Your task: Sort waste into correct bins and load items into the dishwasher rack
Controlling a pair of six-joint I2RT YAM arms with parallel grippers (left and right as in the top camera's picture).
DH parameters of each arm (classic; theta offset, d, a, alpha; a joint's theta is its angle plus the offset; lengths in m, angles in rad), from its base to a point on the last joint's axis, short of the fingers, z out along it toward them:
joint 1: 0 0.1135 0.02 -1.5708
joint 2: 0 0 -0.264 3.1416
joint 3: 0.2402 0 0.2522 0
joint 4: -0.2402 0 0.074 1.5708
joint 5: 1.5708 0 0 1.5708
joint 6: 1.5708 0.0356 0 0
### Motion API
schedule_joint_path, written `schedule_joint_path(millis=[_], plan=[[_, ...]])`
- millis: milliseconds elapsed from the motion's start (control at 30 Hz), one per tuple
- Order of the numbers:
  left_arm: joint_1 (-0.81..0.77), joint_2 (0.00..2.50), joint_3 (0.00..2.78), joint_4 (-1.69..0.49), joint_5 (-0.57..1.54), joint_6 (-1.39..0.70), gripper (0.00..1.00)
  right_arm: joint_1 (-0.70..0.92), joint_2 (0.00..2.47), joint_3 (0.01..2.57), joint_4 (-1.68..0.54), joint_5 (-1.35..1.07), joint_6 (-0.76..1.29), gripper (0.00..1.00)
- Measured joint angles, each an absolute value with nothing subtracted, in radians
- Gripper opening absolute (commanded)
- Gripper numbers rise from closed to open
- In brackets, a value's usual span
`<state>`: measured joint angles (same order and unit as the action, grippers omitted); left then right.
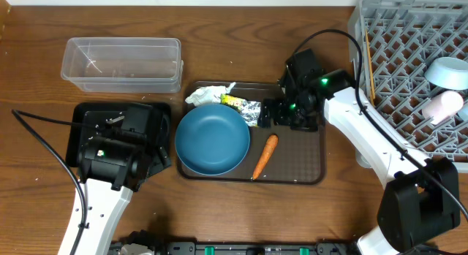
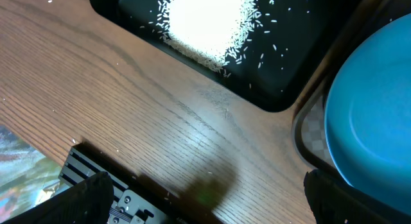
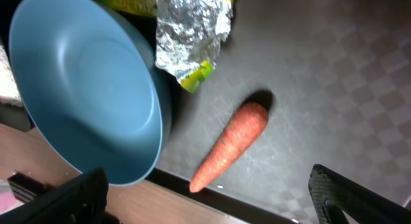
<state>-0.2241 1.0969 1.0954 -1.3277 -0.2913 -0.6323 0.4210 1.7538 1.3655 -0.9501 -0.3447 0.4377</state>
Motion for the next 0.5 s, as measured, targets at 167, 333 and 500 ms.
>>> schedule_joint_path(millis=[167, 333, 500], plan=[[-0.224, 1.097, 1.095, -1.328, -0.291, -0.632, 0.98, 0.421, 1.754, 1.365, -0.937, -0.329, 0.438, 0.99], [-0.224, 1.097, 1.095, -1.328, -0.291, -0.632, 0.98, 0.429, 1.754, 1.364, -0.887, -0.315, 0.437, 0.99], [-0.224, 1.097, 1.095, -1.328, -0.291, -0.632, 0.98, 0.456, 1.754, 1.363, -0.805, -0.302, 0.435, 0.96]])
